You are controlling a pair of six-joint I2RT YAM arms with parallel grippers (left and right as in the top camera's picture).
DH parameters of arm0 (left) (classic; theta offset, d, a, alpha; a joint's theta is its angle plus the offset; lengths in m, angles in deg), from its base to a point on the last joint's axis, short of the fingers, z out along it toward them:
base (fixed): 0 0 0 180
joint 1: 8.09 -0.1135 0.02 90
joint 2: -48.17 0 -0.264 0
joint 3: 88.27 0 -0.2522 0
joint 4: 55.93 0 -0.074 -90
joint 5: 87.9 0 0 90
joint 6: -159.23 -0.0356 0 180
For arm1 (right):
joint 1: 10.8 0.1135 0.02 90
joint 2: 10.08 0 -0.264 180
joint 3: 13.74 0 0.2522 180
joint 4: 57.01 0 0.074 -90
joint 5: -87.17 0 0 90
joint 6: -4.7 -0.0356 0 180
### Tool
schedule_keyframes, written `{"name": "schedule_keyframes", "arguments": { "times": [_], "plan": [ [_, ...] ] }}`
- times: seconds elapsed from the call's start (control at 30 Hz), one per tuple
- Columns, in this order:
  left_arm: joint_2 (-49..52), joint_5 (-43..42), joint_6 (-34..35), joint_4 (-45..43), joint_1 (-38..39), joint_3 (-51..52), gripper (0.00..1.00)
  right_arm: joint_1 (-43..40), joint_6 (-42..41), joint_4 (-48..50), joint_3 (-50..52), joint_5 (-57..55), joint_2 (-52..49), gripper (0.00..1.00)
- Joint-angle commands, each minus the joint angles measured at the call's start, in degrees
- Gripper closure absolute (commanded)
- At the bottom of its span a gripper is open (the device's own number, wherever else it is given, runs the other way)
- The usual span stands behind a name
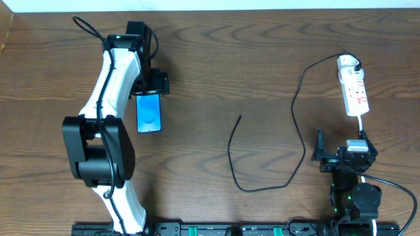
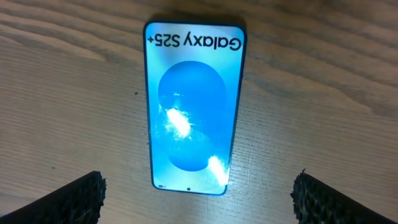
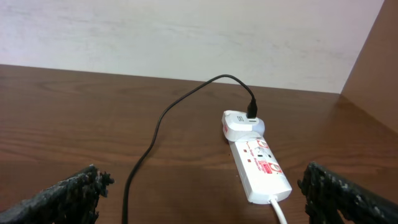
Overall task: Plug charger to phone and switch on socket
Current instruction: 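Lower the left gripper down onto the blue phone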
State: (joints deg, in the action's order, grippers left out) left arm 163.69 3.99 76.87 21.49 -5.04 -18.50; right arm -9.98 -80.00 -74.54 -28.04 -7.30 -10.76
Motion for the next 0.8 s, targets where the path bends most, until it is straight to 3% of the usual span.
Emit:
{"name": "schedule_keyframes", "arguments": {
  "times": [0.0, 0.77],
  "plan": [
    [1.53, 0.7, -0.04, 0.35, -0.24, -1.05, 0.04, -0.13, 0.76, -0.09, 0.22, 0.15, 0.42, 0.01],
    [2.08, 0.07, 2.97, -4.07, -1.01, 4.07, 0.04, -0.13, 0.76, -0.09, 0.22, 0.15, 0.42, 0.01]
  ]
}}
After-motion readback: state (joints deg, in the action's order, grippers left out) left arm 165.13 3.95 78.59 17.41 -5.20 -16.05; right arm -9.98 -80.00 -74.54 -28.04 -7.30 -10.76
